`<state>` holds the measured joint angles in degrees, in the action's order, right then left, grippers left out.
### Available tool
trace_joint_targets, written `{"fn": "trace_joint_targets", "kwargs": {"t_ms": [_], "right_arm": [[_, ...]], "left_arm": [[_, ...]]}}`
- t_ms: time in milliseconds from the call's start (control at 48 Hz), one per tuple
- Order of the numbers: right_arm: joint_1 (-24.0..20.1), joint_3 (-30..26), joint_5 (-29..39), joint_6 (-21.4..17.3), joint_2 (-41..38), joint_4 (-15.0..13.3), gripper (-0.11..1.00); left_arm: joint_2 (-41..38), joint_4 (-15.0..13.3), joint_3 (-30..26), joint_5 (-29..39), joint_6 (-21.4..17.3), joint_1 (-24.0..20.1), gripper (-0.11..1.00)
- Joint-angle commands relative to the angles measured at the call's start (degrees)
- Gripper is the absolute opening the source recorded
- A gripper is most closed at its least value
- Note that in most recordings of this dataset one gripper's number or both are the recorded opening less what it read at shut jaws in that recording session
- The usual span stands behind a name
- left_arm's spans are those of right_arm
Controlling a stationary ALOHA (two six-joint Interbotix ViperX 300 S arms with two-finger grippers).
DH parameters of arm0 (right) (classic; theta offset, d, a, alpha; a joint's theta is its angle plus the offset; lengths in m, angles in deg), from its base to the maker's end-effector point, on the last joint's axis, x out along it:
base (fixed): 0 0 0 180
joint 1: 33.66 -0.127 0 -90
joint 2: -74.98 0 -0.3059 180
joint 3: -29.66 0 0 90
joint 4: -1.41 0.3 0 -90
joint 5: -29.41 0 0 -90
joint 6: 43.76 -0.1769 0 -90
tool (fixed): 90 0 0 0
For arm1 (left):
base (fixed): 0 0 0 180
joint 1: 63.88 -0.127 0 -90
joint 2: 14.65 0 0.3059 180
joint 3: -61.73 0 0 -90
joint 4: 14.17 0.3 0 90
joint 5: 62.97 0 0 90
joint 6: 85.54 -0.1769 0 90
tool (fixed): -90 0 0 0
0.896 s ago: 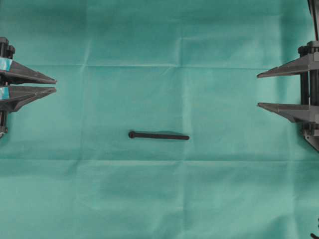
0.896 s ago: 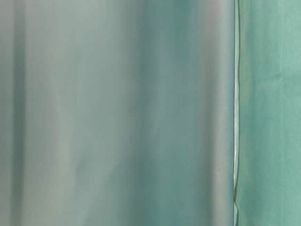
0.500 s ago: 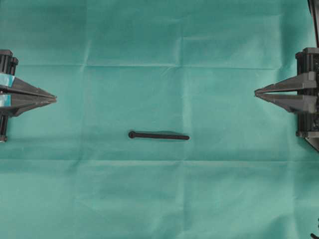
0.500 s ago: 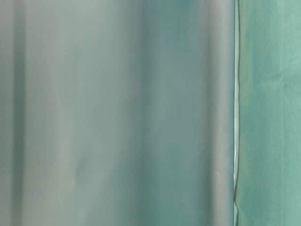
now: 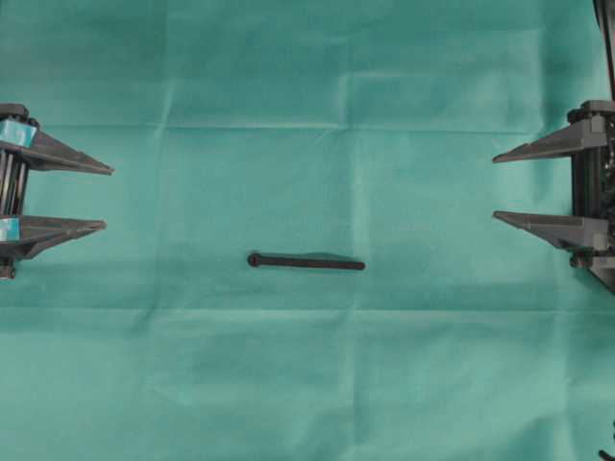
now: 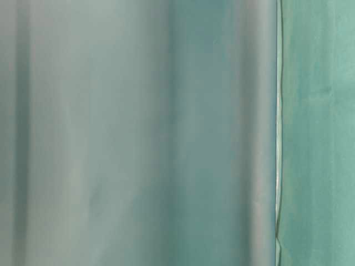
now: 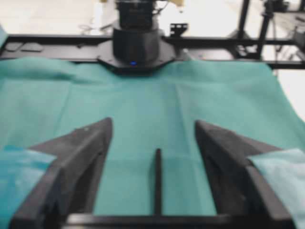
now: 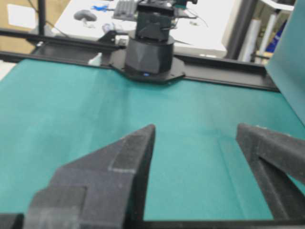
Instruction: Peel off the Velcro with your right arm.
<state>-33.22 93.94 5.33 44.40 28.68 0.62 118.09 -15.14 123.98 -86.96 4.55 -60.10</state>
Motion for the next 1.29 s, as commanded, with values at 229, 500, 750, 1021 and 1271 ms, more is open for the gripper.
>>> {"fn": "trace_joint_targets", "kwargs": {"t_ms": [229, 500, 750, 1021, 1271], "right_arm": [[0.09, -0.62, -0.62, -0.09, -0.35, -0.18, 0.4], [0.09, -0.44, -0.7, -0.09, -0.35, -0.26, 0.41], [0.09, -0.26, -0.62, 0.0, -0.35, -0.18, 0.41], [0.09, 0.0, -0.62, 0.0, -0.18, -1.32, 0.41], [0.09, 0.26, -0.62, 0.0, -0.26, -1.49, 0.41]], "left_arm": [[-7.38, -0.09, -3.96, -2.46, 0.0, 0.18, 0.66], [-16.88, -0.09, -9.14, -4.75, 0.0, 0.26, 0.65], [-27.42, -0.09, -15.21, -5.63, 0.0, 0.26, 0.65], [-37.09, -0.09, -22.59, -5.36, 0.0, 0.18, 0.65], [-41.22, -0.09, -26.81, -5.19, -0.09, 0.18, 0.65]]}}
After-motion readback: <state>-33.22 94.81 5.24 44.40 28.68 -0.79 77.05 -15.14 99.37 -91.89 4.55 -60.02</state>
